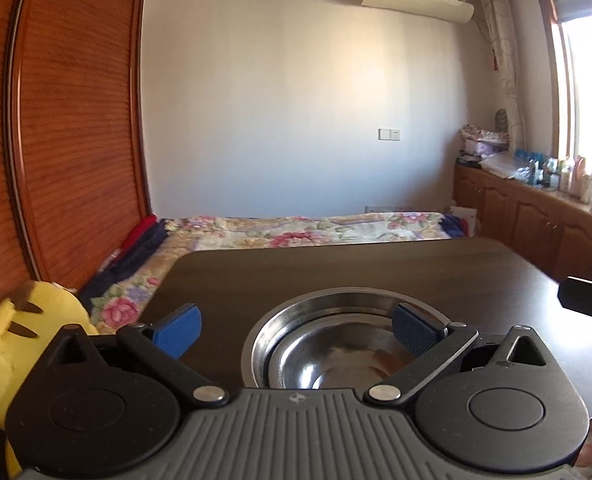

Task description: Organize plates and bowls

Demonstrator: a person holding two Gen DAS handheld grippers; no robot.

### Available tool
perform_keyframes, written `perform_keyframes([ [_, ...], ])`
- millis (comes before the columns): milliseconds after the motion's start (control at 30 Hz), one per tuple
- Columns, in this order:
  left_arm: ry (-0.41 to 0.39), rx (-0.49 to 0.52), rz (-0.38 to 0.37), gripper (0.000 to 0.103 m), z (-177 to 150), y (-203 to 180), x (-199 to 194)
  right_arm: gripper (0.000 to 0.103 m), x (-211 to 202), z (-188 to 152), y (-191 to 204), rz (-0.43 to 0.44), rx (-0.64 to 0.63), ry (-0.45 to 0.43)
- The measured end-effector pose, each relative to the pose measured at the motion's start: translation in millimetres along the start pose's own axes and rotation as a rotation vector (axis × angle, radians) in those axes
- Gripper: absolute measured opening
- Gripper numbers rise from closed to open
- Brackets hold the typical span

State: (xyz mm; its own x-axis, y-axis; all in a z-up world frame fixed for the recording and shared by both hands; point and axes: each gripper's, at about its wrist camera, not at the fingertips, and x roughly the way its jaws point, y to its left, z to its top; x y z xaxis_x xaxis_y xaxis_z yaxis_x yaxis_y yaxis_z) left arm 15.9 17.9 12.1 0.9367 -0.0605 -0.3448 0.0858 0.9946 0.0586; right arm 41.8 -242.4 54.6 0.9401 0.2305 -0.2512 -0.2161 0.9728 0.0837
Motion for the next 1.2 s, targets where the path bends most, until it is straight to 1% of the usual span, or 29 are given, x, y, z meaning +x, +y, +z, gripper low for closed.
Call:
perform_keyframes([
  [100, -0.026, 0.04, 0.027, 0.103, -0.5, -9.6, -9.9, 0.103, -6.1, -2.8, 1.2, -0.048, -0.011, -0.003],
  [233, -0.039, 0.075, 0.031, 0.103, -0.1, -16.5, -20.6, 0.103, -12.8, -4.1, -0.8, -0.071, 0.001, -0.011],
  [400, -0.021, 0.059, 0.012, 0.103, -2.8, -21.1, -27.1, 0.103, -17.8, -4.2, -2.0, -0.075, 0.011, -0.007],
  [533, 0.0, 0.061, 0.005, 0.103, -7.5, -27.6, -27.3, 0.103, -21.3, -5.9, -1.3, -0.109, 0.006, -0.007],
  [733, 0.023, 0.067, -0.014, 0.103, -14.9, -34.3, -28.4, 0.103, -22.8, -11.3, -5.6, -0.131, 0.017, 0.006],
  [1200, 0.063, 0.021, 0.007, 0.103, -29.9, -27.3, -20.6, 0.103, -23.0, -24.2, -7.6, -0.18, -0.007, 0.029],
])
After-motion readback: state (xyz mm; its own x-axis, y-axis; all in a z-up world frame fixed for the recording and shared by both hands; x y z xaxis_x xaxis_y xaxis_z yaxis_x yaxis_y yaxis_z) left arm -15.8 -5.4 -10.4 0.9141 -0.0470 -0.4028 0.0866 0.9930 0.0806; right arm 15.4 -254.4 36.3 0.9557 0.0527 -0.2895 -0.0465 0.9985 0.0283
